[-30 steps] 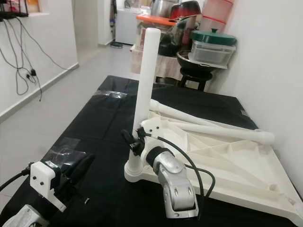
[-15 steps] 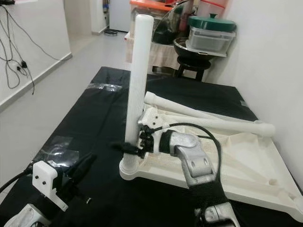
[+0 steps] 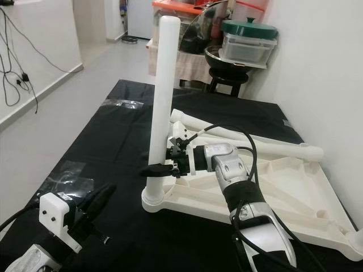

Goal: Building children table

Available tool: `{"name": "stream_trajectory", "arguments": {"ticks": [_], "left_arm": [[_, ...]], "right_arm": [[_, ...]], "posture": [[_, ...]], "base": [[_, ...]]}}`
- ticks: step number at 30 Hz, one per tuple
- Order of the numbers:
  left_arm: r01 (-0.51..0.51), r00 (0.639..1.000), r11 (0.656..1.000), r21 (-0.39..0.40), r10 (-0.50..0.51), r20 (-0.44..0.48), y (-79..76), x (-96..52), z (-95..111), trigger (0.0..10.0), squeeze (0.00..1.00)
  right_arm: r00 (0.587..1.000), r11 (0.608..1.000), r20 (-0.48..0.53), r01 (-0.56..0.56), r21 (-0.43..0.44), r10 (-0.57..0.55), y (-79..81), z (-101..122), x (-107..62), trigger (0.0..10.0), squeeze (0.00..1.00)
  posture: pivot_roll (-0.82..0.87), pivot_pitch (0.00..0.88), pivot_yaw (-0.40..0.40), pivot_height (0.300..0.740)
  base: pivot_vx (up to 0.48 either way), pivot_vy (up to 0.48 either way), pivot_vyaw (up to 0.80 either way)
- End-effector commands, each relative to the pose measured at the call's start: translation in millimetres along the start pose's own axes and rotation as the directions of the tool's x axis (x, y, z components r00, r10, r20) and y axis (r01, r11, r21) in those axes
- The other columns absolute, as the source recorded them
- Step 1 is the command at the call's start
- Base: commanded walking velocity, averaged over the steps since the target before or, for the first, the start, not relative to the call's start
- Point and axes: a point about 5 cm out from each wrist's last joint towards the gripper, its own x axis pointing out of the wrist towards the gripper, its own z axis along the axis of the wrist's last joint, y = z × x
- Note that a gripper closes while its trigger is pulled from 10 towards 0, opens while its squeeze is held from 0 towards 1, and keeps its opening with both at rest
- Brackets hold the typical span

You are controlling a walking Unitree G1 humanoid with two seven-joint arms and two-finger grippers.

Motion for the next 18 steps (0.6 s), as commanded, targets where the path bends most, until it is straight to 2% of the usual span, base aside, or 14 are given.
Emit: {"name": "stream_trajectory", "arguments": {"ticks": [1,4,5,6,7,8,9,10,11,12,13,14,15,18], "left_arm": [[0.002,1.000,1.000,-0.009,-0.002,-0.008,-2.5,0.5,-1.6,10.0,0.00],[0.002,1.000,1.000,-0.011,-0.003,-0.005,-4.0,-0.9,-0.8,10.0,0.00],[0.002,1.000,1.000,-0.011,-0.002,-0.004,-3.9,-1.7,0.0,10.0,0.00],[0.002,1.000,1.000,-0.011,-0.002,-0.004,-3.9,-1.7,0.0,10.0,0.00],[0.002,1.000,1.000,-0.011,-0.002,-0.003,-3.7,-2.5,0.7,10.0,0.00],[0.002,1.000,1.000,-0.011,-0.002,-0.003,-3.7,-2.5,0.7,10.0,0.00],[0.001,1.000,1.000,-0.011,-0.001,-0.003,-2.5,-4.1,1.5,10.0,0.00],[0.001,1.000,1.000,-0.011,-0.001,-0.003,-2.5,-4.1,1.5,10.0,0.00],[0.000,1.000,1.000,-0.011,0.000,-0.003,-1.0,-5.4,3.0,10.0,0.00],[0.000,1.000,1.000,-0.011,0.000,-0.003,-1.0,-5.4,3.0,10.0,0.00],[0.002,1.000,1.000,-0.012,-0.002,-0.006,1.0,-6.4,3.1,10.0,0.00],[0.002,1.000,1.000,-0.012,-0.002,-0.006,1.0,-6.4,3.1,10.0,0.00],[0.005,1.000,1.000,-0.012,-0.005,-0.009,2.4,-7.0,2.9,10.0,0.00],[0.010,1.000,1.000,-0.017,-0.010,-0.010,2.6,-6.1,2.9,10.0,0.00]], "right_arm": [[0.999,1.000,0.031,0.021,0.016,-0.021,-1.1,-1.3,-4.9,0.0,0.00],[0.991,0.992,0.043,0.126,0.024,-0.127,10.0,-18.9,-18.3,0.0,0.00],[0.982,0.982,0.029,0.188,0.030,-0.189,17.1,-26.4,-20.2,0.0,0.00],[0.982,0.982,0.029,0.188,0.030,-0.189,17.1,-26.4,-20.2,0.0,0.00],[0.961,0.961,0.020,0.275,0.041,-0.276,24.2,-33.5,-18.7,0.0,0.00],[0.961,0.961,0.020,0.275,0.041,-0.276,24.2,-33.5,-18.7,0.0,0.00],[0.807,0.802,-0.006,0.587,0.106,-0.590,29.0,-45.5,-5.5,0.0,0.00],[0.807,0.802,-0.006,0.587,0.106,-0.590,29.0,-45.5,-5.5,0.0,0.00],[0.705,0.688,-0.088,0.707,0.163,-0.704,58.7,-64.8,8.6,0.0,0.00],[0.705,0.688,-0.088,0.707,0.163,-0.704,58.7,-64.8,8.6,0.0,0.00],[0.636,0.630,-0.092,0.771,0.092,-0.766,73.9,-61.6,14.9,0.0,0.00],[0.636,0.630,-0.092,0.771,0.092,-0.766,73.9,-61.6,14.9,0.0,0.00],[0.618,0.615,-0.062,0.786,0.062,-0.784,79.8,-54.6,18.3,0.0,0.00],[0.617,0.613,-0.067,0.787,0.072,-0.784,74.6,-55.7,14.9,0.0,0.00]], "posture": [[0.03,0.000,-0.146,0.740],[0.02,0.000,-0.154,0.740],[0.01,0.000,-0.157,0.740],[0.01,0.000,-0.157,0.740],[0.01,0.000,-0.157,0.740],[0.01,0.000,-0.157,0.740],[0.00,0.005,-0.149,0.740],[0.00,0.005,-0.149,0.740],[-0.02,0.019,-0.137,0.740],[-0.02,0.019,-0.137,0.740],[-0.03,0.022,-0.116,0.740],[-0.03,0.022,-0.116,0.740],[-0.03,0.022,-0.116,0.740],[-0.02,0.011,-0.123,0.740]], "base": [[0.000,0.000,0.00],[0.000,0.000,0.00],[0.000,0.000,0.00],[0.000,0.000,0.00],[0.000,0.000,0.00],[0.000,0.000,0.00],[0.000,0.000,0.00],[0.000,0.000,0.00],[0.000,0.000,0.00],[0.000,0.000,0.00],[0.000,0.000,0.00],[0.000,0.000,0.00],[0.000,0.000,0.00],[0.000,0.000,0.00]]}}
